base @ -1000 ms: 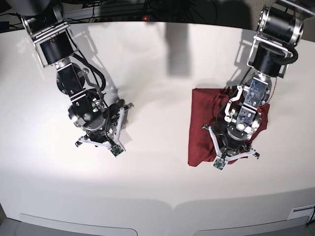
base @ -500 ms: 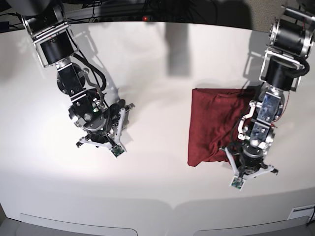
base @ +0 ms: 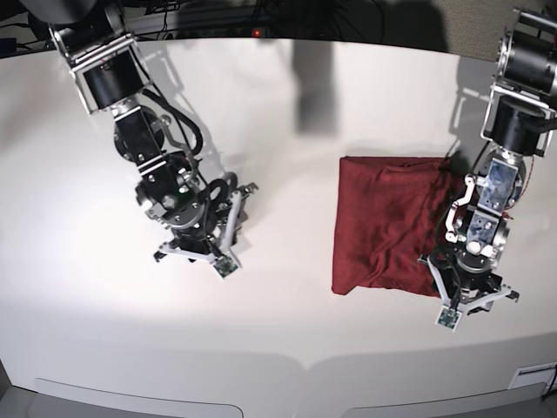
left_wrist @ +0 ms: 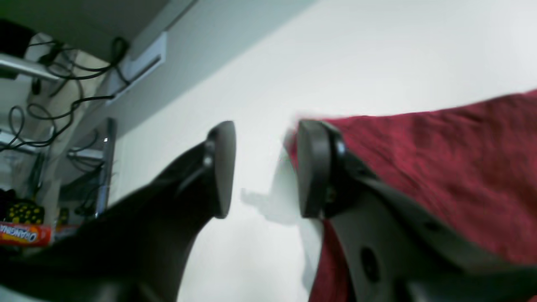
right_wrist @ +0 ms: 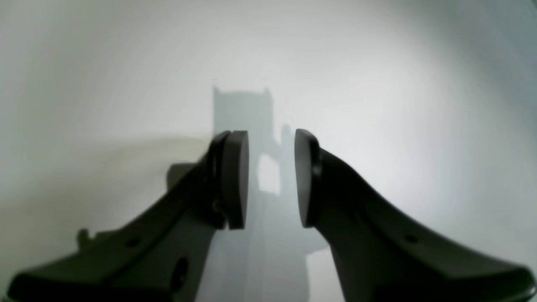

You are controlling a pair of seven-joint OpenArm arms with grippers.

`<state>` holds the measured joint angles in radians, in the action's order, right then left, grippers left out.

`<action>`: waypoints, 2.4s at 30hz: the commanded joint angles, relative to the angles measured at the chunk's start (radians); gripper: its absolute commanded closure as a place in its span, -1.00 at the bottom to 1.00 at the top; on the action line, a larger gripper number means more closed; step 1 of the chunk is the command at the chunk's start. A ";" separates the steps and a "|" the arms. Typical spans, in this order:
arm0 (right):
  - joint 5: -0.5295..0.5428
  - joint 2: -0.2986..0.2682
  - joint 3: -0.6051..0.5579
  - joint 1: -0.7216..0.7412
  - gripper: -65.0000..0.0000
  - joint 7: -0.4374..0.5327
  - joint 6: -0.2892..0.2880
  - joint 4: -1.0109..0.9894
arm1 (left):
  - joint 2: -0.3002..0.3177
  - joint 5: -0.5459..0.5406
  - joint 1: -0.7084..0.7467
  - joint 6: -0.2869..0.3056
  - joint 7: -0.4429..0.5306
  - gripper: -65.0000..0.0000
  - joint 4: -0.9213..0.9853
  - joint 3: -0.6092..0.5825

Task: Fold the T-shirt properly
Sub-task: 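Grasp opposite corners of the folded shirt with both grippers, then pull the held corners with both grippers to spread the shirt flat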

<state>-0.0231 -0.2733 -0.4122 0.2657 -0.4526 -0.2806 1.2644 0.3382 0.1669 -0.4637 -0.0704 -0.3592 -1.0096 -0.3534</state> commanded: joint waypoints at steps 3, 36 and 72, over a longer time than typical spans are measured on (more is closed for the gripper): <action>0.000 0.029 0.008 0.027 0.41 0.021 0.008 0.018 | 0.012 0.007 -0.034 -0.014 -0.034 0.26 -0.018 0.006; 0.045 0.430 0.008 0.473 0.41 0.143 -0.055 -0.673 | -0.055 -0.011 0.495 -0.271 -0.410 0.34 -0.820 0.021; 0.114 0.214 0.005 0.201 0.41 0.040 -0.377 -0.400 | -0.211 0.140 0.585 -0.364 -0.141 0.34 -0.451 0.021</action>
<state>0.0898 -0.0593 -0.4076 0.4446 -0.3981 -0.6476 0.8555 0.1246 0.3065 0.1303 -0.4347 -0.5003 -1.4502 -0.3336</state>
